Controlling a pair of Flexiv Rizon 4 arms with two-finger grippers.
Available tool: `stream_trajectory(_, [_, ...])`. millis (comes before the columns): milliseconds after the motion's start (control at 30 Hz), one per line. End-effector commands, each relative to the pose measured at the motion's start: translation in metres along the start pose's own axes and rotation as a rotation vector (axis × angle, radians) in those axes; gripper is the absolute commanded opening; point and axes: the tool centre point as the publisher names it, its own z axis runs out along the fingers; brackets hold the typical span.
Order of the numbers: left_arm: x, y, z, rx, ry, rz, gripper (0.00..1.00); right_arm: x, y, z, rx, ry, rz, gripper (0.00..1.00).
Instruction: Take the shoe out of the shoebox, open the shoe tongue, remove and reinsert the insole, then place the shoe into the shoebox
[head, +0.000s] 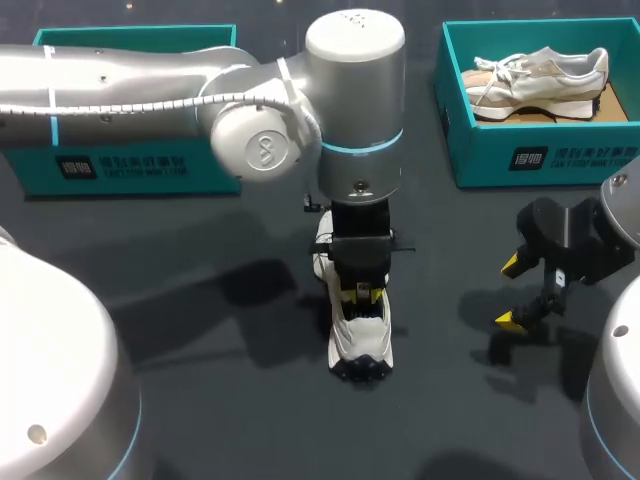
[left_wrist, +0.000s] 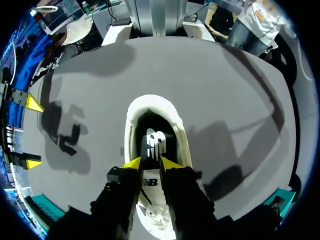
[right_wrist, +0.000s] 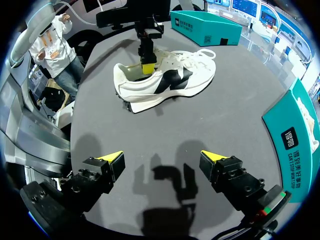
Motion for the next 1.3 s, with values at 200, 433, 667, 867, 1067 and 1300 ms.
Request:
stream_trajectory(200, [0.016,-0.025,-0.063,-0.067,-0.053,-0.032,0.25,0.002,-0.001,-0.001,0.001,-0.004,0.000,1.00])
stream_trajectory(433, [0.015,-0.041,-0.085,-0.029,-0.013,-0.161,1.00,0.002,-0.001,-0.001,0.001,-0.004,0.000,1.00])
stream_trajectory(667, [0.016,-0.046,-0.096,-0.053,0.075,-0.322,1.00,0.002,-0.001,-0.001,0.001,-0.004,0.000,1.00])
stream_trajectory(867, [0.016,-0.046,-0.096,-0.053,0.075,-0.322,1.00,0.002,-0.001,-0.001,0.001,-0.004,0.000,1.00])
stream_trajectory(1067, [0.028,-0.056,-0.089,-0.042,-0.006,-0.543,1.00,0.002,-0.001,-0.001,0.001,-0.004,0.000,1.00])
stream_trajectory(1300, [0.049,-0.076,-0.095,-0.174,-0.160,-1.089,1.00,0.002,-0.001,-0.001,0.001,-0.004,0.000,1.00])
